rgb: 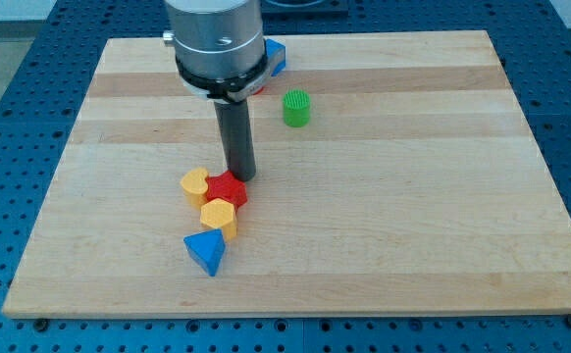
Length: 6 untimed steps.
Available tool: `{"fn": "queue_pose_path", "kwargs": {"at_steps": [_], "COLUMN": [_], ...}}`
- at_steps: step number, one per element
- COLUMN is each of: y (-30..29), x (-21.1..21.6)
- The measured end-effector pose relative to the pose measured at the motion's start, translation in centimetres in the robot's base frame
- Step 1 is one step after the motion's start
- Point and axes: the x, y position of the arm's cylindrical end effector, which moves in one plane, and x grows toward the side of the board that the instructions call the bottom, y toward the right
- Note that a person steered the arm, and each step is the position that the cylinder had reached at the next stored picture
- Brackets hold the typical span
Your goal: Push green circle along with yellow heart a bit up
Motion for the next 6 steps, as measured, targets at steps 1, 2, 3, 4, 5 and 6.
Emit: {"fn": "queue_pose_path", "kwargs": {"at_steps": [1,2,3,4,5,6], "y": [0.3,-7.8,-11.9,-5.3,-2.9,0.2], "x": [-2.7,-2.3,0.0,4.6,4.9,4.4]}}
